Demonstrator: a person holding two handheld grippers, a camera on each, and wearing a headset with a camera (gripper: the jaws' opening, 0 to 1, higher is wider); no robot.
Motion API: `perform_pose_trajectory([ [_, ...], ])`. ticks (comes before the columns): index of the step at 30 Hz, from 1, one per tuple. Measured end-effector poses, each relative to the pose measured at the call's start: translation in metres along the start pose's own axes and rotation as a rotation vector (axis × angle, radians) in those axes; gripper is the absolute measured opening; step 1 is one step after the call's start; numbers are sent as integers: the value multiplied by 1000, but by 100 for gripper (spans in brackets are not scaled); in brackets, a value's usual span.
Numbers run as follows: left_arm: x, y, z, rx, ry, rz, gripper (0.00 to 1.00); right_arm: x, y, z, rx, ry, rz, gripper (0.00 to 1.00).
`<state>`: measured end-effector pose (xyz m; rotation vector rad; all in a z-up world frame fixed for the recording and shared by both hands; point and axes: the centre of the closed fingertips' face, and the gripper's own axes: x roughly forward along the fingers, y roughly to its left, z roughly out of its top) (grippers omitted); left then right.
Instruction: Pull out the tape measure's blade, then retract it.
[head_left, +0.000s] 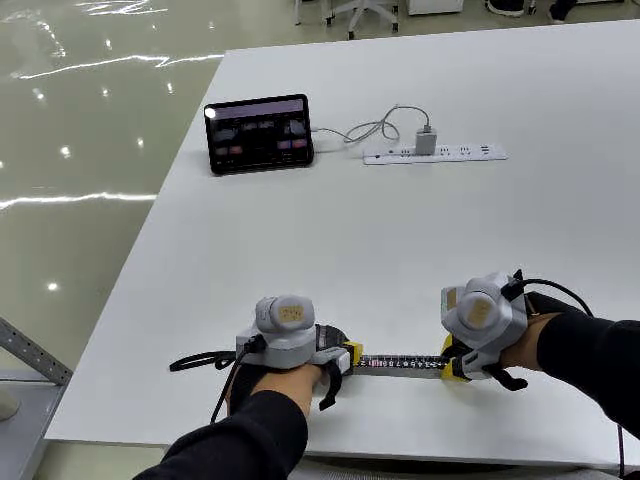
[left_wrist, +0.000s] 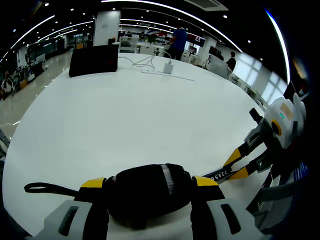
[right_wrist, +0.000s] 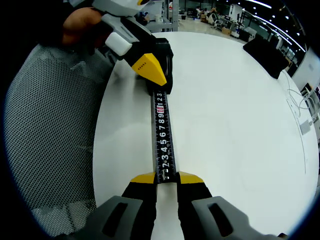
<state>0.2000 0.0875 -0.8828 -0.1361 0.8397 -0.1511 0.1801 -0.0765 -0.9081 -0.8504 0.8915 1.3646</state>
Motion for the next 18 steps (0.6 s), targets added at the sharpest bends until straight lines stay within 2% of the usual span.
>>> perform_pose_trajectory([
  [18, 0, 0, 0, -4, -2, 1, 62, 5, 1, 8, -4, -5, 2, 10],
])
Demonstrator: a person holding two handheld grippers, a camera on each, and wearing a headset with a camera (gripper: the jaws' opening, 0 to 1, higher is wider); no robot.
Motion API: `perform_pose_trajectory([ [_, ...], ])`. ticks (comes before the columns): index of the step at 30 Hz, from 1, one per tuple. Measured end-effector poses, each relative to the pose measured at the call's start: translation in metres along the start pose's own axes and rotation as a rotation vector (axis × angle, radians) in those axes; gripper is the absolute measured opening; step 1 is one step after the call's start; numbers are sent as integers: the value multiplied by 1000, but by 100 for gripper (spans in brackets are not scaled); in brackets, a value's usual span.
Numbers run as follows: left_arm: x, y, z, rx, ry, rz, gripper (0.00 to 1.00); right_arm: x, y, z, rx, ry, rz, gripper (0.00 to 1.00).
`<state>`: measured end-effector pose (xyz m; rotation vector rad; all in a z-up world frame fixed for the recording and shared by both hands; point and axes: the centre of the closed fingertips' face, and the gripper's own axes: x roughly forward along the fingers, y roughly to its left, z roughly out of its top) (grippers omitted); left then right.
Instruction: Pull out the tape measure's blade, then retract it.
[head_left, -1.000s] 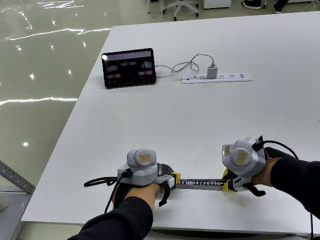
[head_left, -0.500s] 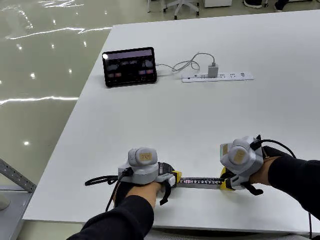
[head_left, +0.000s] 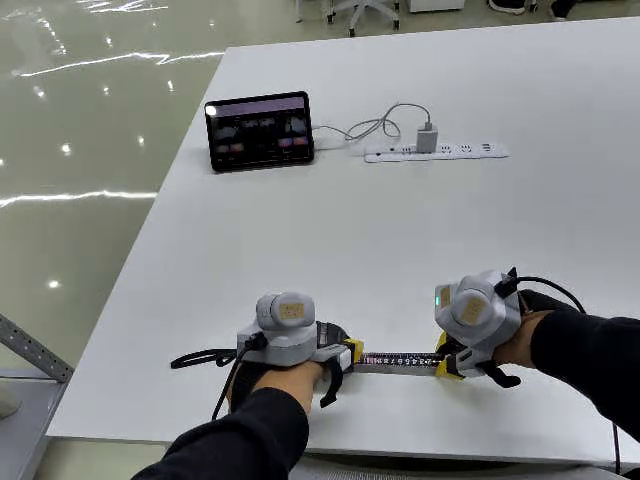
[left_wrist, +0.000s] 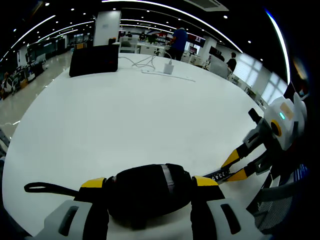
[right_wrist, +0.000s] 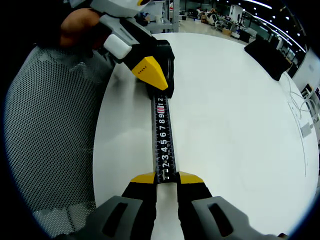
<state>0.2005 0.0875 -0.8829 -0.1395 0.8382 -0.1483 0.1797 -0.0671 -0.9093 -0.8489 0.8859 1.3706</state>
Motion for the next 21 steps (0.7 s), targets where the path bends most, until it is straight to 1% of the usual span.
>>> perform_pose_trajectory([
  [12, 0, 0, 0, -1, -2, 1, 62, 2, 0, 4, 1, -7, 0, 10],
  [16, 0, 0, 0, -1, -2, 1, 62, 3, 0, 6, 11, -17, 1, 11],
  [21, 0, 0, 0, -1, -1, 1, 62, 4, 0, 7, 5, -19, -2, 11],
])
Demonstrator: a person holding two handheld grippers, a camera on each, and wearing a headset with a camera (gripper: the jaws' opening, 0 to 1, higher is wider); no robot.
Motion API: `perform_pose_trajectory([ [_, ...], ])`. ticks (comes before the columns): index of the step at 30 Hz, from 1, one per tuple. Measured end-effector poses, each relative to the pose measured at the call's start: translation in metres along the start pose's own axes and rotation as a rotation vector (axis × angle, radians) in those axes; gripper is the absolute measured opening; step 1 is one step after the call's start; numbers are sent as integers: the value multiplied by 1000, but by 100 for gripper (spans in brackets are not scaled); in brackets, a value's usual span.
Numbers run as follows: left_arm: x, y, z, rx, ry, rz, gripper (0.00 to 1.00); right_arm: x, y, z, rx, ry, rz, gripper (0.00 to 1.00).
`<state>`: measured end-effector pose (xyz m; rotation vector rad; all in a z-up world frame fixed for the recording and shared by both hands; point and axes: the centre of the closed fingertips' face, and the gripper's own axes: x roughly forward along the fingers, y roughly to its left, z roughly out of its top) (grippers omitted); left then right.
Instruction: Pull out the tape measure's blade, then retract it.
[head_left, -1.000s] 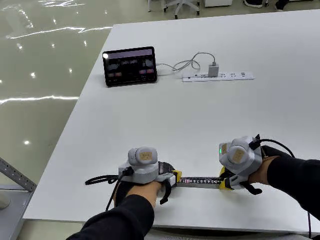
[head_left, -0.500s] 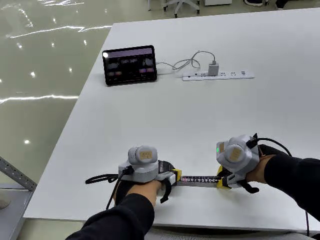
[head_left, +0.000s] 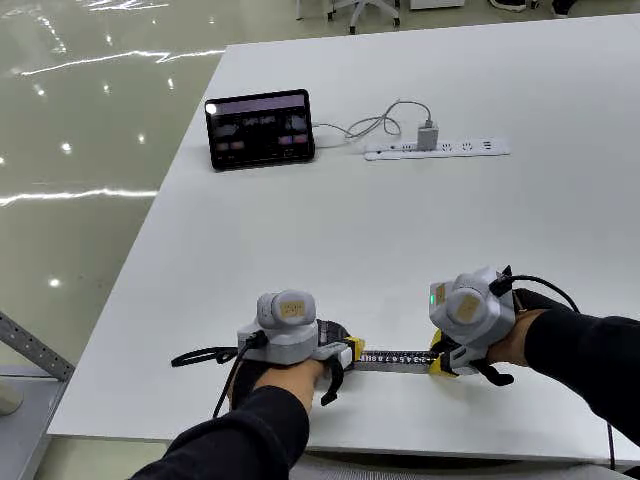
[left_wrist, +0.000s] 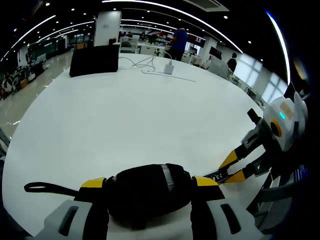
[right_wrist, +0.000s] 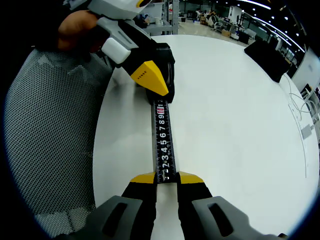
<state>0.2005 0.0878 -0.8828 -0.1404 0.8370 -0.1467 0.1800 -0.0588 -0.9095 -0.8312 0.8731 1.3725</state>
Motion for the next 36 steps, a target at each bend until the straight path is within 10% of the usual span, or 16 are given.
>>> perform_pose_trajectory([
  [36, 0, 0, 0, -16, 4, -4, 62, 6, 1, 15, 0, -31, -2, 11],
])
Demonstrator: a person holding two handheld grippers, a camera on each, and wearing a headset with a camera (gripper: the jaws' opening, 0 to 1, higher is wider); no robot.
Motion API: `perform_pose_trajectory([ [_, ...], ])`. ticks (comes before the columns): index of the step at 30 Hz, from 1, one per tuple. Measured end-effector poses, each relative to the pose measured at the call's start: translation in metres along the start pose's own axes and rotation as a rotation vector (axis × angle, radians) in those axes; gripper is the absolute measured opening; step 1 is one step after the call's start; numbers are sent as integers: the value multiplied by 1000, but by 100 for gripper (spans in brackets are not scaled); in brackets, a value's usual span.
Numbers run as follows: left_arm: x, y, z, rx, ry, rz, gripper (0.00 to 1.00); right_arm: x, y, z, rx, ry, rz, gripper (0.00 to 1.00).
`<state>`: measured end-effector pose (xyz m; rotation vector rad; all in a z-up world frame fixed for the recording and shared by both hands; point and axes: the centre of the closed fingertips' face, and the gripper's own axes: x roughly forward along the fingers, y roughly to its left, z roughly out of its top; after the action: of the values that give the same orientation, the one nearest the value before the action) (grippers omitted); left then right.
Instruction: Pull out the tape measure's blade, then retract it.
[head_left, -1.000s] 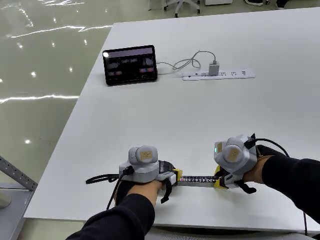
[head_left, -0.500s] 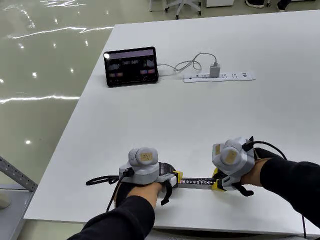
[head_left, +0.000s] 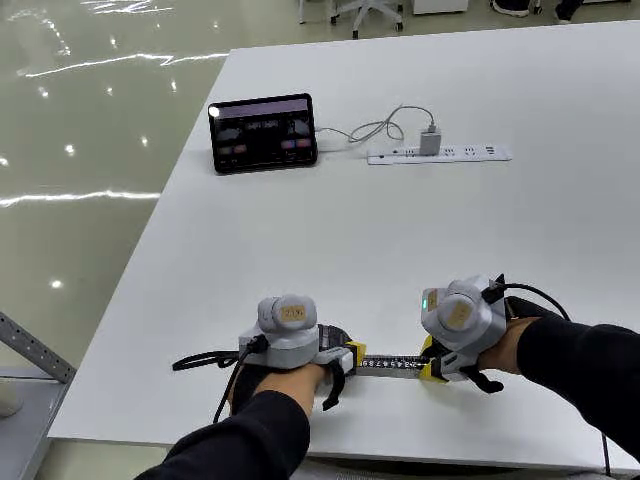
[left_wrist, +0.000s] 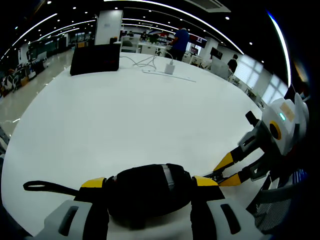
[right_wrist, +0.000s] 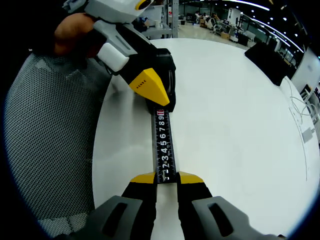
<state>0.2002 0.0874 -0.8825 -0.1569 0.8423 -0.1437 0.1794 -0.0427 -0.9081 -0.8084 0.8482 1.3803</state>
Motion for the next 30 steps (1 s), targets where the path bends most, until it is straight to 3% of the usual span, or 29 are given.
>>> perform_pose_trajectory([
  [30, 0, 1, 0, -14, -3, -3, 62, 5, -1, 9, -2, -24, 10, 10],
])
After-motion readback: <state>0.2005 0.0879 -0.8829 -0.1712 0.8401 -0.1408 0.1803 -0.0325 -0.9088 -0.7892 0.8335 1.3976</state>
